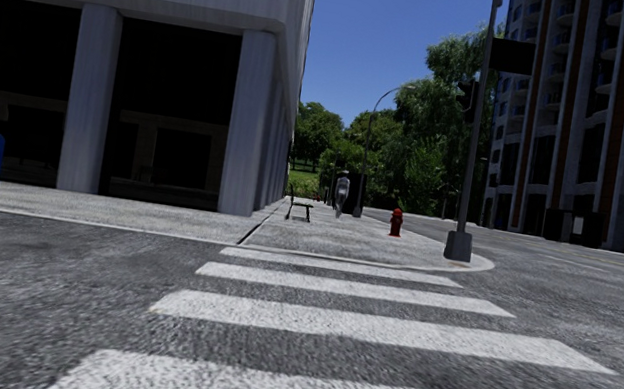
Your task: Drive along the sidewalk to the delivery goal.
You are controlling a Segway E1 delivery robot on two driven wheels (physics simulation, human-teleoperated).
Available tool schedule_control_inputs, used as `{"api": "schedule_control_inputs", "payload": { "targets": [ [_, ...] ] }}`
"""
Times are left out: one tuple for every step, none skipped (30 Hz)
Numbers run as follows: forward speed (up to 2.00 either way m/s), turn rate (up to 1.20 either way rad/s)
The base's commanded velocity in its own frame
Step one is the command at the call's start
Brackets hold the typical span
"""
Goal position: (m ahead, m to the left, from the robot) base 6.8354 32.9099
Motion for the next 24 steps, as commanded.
{"api": "schedule_control_inputs", "payload": {
  "targets": [
    [1.73, 0.00],
    [1.73, 0.00],
    [1.73, 0.00],
    [1.73, 0.00],
    [1.73, 0.00],
    [1.73, 0.00],
    [1.73, 0.00],
    [1.73, 0.00],
    [1.73, 0.00],
    [1.73, 0.00],
    [1.73, 0.00],
    [1.73, 0.00],
    [1.73, 0.00],
    [1.73, 0.00],
    [1.73, 0.00],
    [1.73, 0.00],
    [1.73, 0.00],
    [1.73, 0.00],
    [1.73, 0.00],
    [1.73, 0.00],
    [1.73, 0.00],
    [1.73, 0.00],
    [1.73, 0.00],
    [1.73, 0.00]
  ]
}}
